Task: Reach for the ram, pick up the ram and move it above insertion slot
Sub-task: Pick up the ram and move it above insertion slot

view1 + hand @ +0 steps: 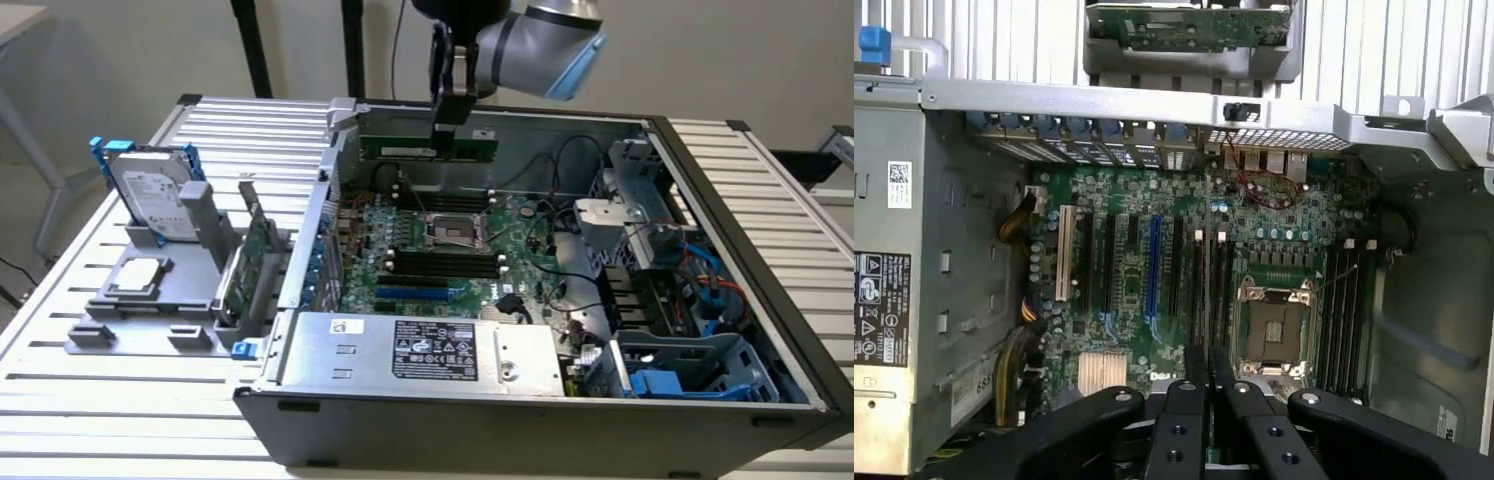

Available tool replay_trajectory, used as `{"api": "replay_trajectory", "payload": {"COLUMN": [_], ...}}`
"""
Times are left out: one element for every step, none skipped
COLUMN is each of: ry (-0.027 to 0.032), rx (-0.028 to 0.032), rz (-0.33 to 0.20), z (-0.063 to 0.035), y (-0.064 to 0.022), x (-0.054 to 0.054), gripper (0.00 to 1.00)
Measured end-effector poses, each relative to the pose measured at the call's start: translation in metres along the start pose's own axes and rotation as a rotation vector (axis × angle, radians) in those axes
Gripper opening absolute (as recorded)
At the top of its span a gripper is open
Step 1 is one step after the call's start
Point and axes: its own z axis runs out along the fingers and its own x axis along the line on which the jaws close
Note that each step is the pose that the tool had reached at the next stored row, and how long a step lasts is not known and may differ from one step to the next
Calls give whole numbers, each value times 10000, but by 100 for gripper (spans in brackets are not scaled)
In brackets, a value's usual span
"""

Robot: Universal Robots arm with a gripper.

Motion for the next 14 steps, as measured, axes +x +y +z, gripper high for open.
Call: {"api": "replay_trajectory", "payload": {"ry": [0,-1,0,-1,-3,-4,-5,-5,-7,-7,-9,-10,-11,-11], "rx": [0,0,-1,0,1,1,1,1,2,2,2,3,3,3], "rz": [0,2,8,18,36,63,100,137,174,206,235,260,280,298], "z": [4,9,12,15,18,21,24,26,28,30,31,33,33,34], "y": [-16,-31,-44,-57,-71,-85,-97,-109,-121,-131,-141,-150,-157,-164], "x": [-20,-38,-51,-60,-68,-73,-77,-80,-84,-89,-95,-100,-108,-115], "gripper": [13,13,13,13,13,13,13,13,13,13,13,13,13,13]}}
